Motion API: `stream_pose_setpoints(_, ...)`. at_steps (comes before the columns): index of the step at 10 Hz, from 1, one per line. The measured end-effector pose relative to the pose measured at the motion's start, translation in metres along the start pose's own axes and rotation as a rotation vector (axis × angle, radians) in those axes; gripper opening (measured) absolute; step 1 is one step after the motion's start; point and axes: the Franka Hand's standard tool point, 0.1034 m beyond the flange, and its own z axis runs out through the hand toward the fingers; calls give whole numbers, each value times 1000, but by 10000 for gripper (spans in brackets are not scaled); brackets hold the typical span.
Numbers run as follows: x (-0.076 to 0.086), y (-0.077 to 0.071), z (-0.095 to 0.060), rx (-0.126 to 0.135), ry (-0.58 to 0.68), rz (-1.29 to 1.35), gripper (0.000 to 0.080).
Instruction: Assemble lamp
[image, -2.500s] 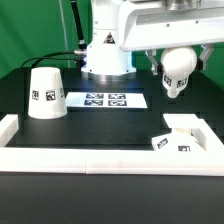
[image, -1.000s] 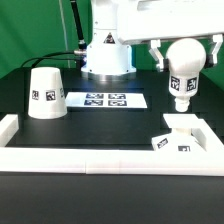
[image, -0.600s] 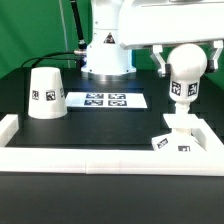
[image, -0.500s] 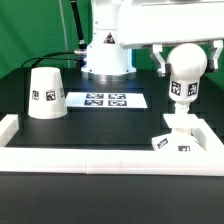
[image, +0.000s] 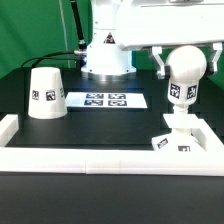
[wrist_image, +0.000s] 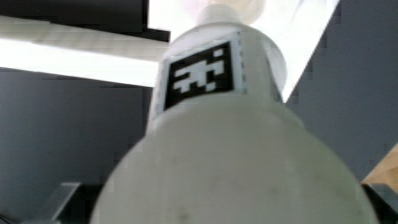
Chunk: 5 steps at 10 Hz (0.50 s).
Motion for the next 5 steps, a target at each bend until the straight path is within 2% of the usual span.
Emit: stream_pose_setpoints(5,-6,-4,3,1,-3,-7,579)
